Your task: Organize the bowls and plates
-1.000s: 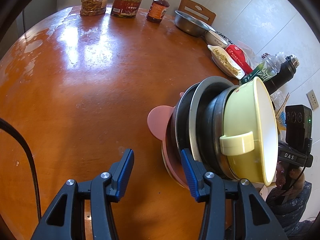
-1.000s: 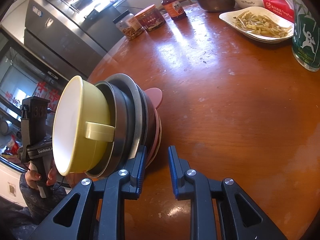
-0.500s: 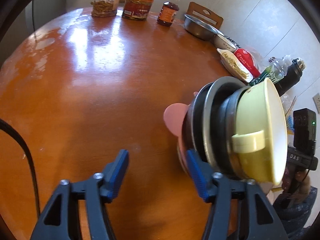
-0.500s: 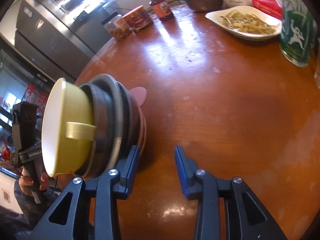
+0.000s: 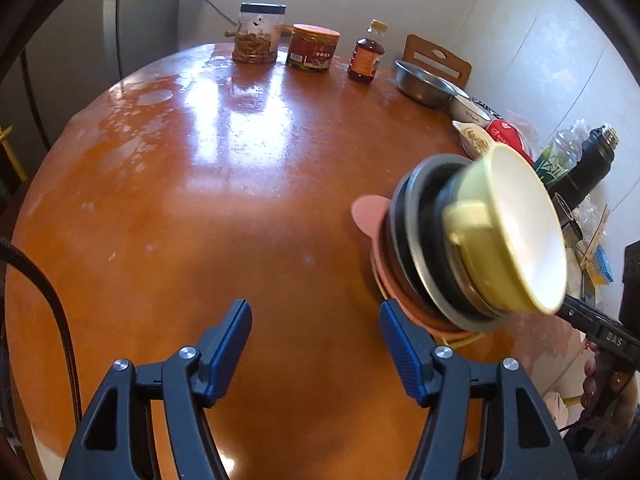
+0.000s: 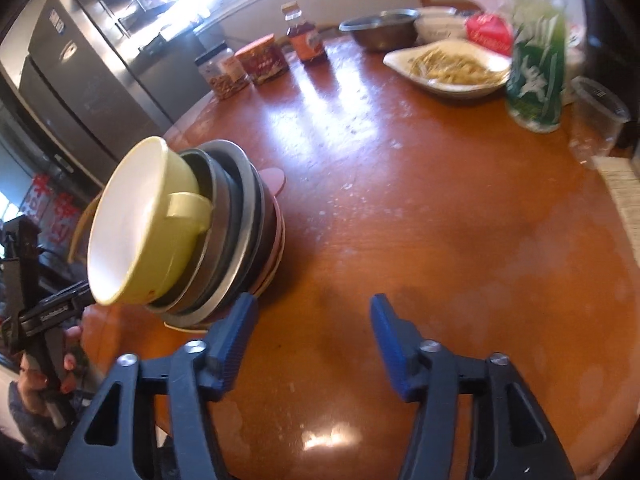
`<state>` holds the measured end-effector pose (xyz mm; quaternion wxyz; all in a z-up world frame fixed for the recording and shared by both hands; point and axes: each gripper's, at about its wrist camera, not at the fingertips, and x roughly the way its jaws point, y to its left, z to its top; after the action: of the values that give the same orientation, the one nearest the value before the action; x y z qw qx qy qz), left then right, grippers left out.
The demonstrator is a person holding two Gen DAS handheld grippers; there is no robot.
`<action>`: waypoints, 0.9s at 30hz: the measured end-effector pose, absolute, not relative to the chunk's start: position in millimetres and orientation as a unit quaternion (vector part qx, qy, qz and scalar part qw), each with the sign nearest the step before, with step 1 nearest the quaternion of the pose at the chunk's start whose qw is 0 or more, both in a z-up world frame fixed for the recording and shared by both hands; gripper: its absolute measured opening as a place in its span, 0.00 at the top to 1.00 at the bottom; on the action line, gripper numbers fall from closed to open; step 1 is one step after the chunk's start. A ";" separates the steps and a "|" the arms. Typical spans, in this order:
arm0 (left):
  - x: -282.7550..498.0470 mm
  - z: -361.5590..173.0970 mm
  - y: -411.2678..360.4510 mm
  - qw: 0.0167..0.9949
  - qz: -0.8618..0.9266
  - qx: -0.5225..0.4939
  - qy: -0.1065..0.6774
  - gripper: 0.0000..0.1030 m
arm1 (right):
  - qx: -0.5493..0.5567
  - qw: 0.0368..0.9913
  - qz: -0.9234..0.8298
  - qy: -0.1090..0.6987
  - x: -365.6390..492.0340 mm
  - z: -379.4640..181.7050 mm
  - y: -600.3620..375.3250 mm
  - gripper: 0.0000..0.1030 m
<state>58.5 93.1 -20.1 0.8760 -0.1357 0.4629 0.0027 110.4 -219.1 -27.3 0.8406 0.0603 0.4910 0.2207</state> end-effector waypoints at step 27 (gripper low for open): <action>-31.4 -22.3 9.1 0.902 0.031 -0.102 0.418 0.23 | -0.008 0.892 0.200 0.406 -12.3 -25.7 -182.2 0.23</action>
<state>-31.4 9.1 -22.3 0.9023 -0.1018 0.4178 0.0306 -12.3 -182.2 -25.7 0.8915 -0.0080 0.4061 0.2004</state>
